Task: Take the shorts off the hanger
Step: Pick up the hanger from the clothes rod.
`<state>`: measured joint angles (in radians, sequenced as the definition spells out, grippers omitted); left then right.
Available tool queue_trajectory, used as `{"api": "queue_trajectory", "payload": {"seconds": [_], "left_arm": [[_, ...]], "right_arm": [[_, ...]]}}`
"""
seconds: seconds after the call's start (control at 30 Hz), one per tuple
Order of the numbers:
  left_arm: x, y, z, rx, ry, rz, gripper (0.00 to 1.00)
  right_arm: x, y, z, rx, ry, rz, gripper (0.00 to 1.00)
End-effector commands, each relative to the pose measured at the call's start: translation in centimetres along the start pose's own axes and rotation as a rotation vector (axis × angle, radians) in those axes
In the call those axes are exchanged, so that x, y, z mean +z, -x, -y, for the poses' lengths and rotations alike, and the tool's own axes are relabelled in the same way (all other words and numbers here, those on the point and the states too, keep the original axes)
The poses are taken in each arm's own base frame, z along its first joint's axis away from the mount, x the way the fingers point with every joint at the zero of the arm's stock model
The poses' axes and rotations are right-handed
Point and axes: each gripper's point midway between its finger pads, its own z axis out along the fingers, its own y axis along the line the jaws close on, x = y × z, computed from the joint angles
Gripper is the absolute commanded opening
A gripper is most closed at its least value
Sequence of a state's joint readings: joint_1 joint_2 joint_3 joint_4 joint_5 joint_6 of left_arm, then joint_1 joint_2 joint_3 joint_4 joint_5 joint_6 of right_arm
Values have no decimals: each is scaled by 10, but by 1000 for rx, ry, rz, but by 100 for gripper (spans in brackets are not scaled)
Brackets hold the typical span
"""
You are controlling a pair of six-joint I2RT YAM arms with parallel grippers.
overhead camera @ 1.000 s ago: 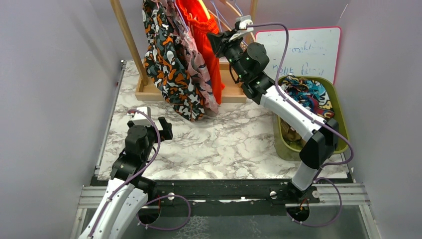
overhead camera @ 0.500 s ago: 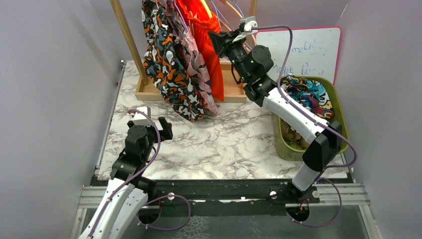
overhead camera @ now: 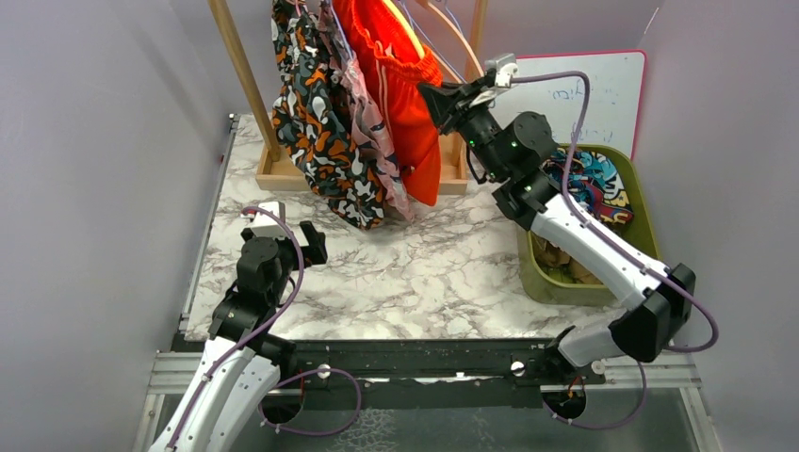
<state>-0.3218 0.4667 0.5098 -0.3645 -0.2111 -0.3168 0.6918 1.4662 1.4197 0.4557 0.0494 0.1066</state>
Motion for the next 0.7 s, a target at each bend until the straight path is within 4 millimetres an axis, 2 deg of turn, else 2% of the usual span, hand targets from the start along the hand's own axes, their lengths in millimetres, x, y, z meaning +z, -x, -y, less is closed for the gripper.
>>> {"api": "queue_trajectory", "payload": {"seconds": [0.0, 0.13, 0.27, 0.4, 0.5, 0.67], "left_arm": [[0, 5, 3, -2, -22, 21, 99], [-2, 8, 4, -5, -27, 39, 99], [-4, 11, 4, -7, -32, 53, 99], [-5, 11, 6, -3, -41, 55, 99], [-5, 11, 8, -7, -52, 52, 99], [-4, 9, 18, -7, -102, 35, 99]], "right_arm": [[-32, 52, -19, -24, 93, 102, 1], [-73, 27, -11, -20, 69, 19, 1], [-126, -9, -5, 23, 50, -100, 1], [-183, -57, -5, 97, 53, -235, 1], [-231, -101, -2, 201, 14, -363, 1], [-301, -163, 2, 385, -77, -504, 1]]}}
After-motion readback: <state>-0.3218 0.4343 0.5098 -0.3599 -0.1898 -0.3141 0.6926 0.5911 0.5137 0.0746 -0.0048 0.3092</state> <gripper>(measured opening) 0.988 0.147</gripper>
